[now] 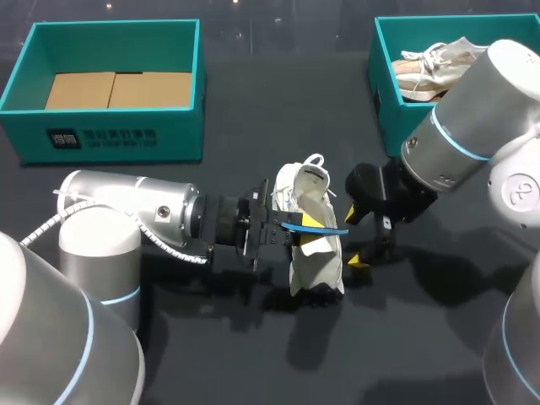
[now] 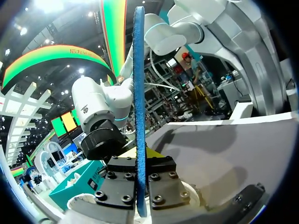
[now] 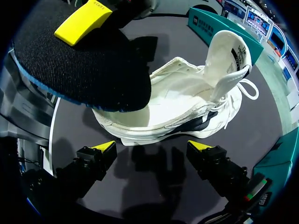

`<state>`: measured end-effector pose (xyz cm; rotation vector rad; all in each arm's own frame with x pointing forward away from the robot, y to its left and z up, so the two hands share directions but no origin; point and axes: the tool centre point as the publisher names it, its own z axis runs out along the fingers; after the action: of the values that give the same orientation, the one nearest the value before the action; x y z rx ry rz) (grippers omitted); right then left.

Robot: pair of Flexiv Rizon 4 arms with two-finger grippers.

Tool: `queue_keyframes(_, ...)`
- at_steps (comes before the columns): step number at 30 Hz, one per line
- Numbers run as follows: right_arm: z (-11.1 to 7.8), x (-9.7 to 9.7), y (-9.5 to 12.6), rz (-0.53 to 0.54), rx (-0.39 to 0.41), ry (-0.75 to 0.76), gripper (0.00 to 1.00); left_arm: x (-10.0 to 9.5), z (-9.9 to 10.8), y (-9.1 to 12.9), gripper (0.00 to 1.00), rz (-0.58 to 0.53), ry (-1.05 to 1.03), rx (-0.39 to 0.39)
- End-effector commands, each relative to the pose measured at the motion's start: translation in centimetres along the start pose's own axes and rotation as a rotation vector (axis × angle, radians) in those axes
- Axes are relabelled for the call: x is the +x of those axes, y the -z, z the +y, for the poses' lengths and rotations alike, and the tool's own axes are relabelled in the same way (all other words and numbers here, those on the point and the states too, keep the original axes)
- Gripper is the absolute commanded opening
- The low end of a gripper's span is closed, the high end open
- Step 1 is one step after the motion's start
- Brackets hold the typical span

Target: Take the shoe out of the shoebox, open the shoe tongue, remove and reinsert the insole, then place the shoe into the shoebox

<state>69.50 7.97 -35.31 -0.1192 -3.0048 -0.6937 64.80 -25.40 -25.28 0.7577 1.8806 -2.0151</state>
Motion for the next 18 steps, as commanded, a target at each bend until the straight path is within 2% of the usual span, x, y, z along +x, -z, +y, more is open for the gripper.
queue_keyframes(1, 0.0, 0.1, -0.1, -0.003, 0.0, 0.0, 1.0, 0.2, 1.0, -1.0, 0.0, -0.012, -0.019, 0.008)
queue_keyframes(18, 0.0, 0.1, -0.1, -0.003, 0.0, 0.0, 1.0, 0.4, 2.9, -1.5, 0.0, -0.053, -0.05, 0.007)
